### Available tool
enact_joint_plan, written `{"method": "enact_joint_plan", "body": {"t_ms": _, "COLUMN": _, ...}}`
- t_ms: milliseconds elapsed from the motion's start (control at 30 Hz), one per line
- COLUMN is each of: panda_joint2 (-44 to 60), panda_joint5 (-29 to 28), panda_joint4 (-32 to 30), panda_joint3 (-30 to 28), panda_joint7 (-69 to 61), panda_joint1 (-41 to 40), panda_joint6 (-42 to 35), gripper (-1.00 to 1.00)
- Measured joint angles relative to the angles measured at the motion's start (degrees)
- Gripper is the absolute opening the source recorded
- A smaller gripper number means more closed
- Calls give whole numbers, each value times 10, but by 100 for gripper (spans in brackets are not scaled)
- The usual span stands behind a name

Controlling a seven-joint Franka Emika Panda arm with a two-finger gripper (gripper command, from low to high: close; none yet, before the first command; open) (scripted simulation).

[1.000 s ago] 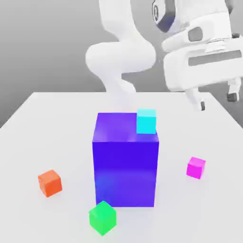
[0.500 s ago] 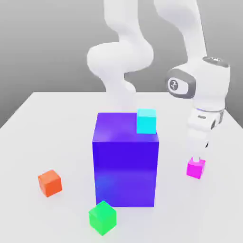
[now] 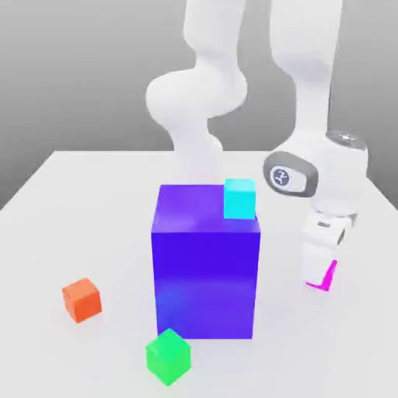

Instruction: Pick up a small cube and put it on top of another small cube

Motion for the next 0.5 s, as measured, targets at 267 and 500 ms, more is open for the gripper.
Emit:
{"method": "enact_joint_plan", "body": {"t_ms": 267, "panda_joint2": -138, "panda_joint5": 104, "panda_joint4": -8, "panda_joint3": 17, "panda_joint7": -53, "panda_joint1": -20, "panda_joint6": -113, "gripper": -100}}
{"method": "enact_joint_plan", "body": {"t_ms": 500, "panda_joint2": -203, "panda_joint5": 108, "panda_joint4": 30, "panda_joint3": -19, "panda_joint7": -6, "panda_joint1": -64, "panda_joint6": -176, "gripper": -100}}
